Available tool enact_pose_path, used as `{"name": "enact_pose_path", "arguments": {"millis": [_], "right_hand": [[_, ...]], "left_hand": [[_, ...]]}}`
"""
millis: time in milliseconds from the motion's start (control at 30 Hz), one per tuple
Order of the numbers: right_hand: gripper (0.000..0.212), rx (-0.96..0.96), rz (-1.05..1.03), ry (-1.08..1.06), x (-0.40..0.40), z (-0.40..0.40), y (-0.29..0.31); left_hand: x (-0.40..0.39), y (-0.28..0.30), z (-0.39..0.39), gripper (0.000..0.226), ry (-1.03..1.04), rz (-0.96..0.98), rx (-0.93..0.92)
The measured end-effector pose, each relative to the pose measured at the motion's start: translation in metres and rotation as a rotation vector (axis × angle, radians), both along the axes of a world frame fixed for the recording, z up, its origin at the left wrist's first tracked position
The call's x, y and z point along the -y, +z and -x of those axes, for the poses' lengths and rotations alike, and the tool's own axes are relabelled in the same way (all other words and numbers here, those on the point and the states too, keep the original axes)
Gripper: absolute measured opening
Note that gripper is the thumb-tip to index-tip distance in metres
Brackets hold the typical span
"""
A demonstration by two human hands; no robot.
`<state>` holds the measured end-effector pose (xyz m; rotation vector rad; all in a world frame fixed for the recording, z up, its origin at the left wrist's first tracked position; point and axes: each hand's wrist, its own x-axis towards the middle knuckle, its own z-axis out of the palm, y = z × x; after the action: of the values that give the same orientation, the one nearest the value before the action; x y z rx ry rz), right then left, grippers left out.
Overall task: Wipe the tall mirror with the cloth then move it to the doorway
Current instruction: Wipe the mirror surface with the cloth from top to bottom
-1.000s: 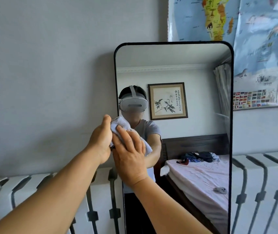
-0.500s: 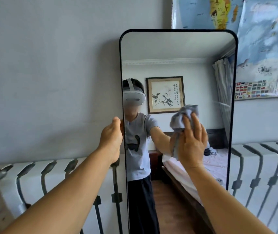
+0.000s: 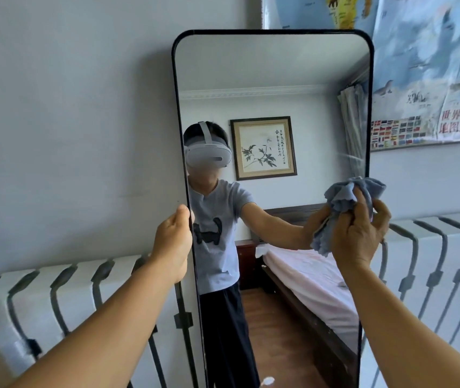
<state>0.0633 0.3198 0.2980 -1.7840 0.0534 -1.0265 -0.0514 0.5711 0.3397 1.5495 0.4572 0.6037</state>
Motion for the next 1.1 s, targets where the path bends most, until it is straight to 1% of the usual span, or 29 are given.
{"name": "enact_pose_path", "arguments": {"millis": [67, 167, 267, 333, 400, 467, 533, 600, 667, 767, 800, 867, 933, 1000, 1033, 1100], "right_hand": [[0.043, 0.026, -0.027, 0.011, -0.009, 0.002, -0.001], [0.040, 0.062, 0.030, 0.022, -0.033, 0.012, 0.001], [0.040, 0.124, 0.096, 0.105, -0.070, 0.027, 0.002], [0.043, 0.185, 0.179, 0.140, -0.098, 0.042, -0.002], [0.040, 0.227, 0.324, 0.147, -0.123, 0.051, -0.012], [0.039, 0.285, 0.477, 0.156, -0.147, 0.059, -0.026], [0.042, 0.376, 0.572, 0.211, -0.170, 0.071, -0.040], [0.040, 0.424, 0.560, 0.278, -0.187, 0.086, -0.048], [0.041, 0.440, 0.518, 0.318, -0.192, 0.092, -0.048], [0.038, 0.463, 0.546, 0.363, -0.172, 0.085, -0.047], [0.040, 0.434, 0.553, 0.350, -0.161, 0.083, -0.046], [0.041, 0.324, 0.473, 0.297, -0.137, 0.077, -0.046], [0.033, 0.213, 0.373, 0.265, -0.109, 0.071, -0.044], [0.030, 0.156, 0.298, 0.218, -0.080, 0.057, -0.043], [0.031, 0.127, 0.267, 0.184, -0.067, 0.050, -0.043], [0.034, 0.095, 0.216, 0.131, -0.041, 0.034, -0.044]], "left_hand": [[-0.001, -0.001, 0.002, 0.043, -0.025, 0.033, 0.004], [-0.003, -0.007, -0.002, 0.061, -0.044, 0.107, 0.005], [-0.007, -0.010, -0.003, 0.068, -0.065, 0.134, -0.008], [-0.009, -0.012, -0.002, 0.072, -0.097, 0.134, -0.023], [-0.012, -0.014, 0.000, 0.077, -0.129, 0.134, -0.048], [-0.010, -0.016, 0.004, 0.072, -0.156, 0.130, -0.047], [-0.012, -0.020, 0.006, 0.056, -0.159, 0.120, -0.032], [-0.013, -0.022, 0.009, 0.049, -0.170, 0.125, -0.009], [-0.014, -0.025, 0.011, 0.049, -0.178, 0.117, 0.003], [-0.015, -0.029, 0.011, 0.046, -0.166, 0.137, 0.011], [-0.013, -0.029, 0.011, 0.045, -0.164, 0.155, 0.016], [-0.012, -0.032, 0.008, 0.043, -0.141, 0.140, 0.015], [-0.010, -0.035, 0.005, 0.027, -0.092, 0.091, 0.014], [-0.006, -0.034, 0.005, 0.018, -0.051, 0.058, 0.004], [-0.005, -0.033, 0.007, 0.018, -0.039, 0.057, 0.004], [-0.004, -0.034, 0.004, 0.032, -0.024, 0.050, 0.008]]}}
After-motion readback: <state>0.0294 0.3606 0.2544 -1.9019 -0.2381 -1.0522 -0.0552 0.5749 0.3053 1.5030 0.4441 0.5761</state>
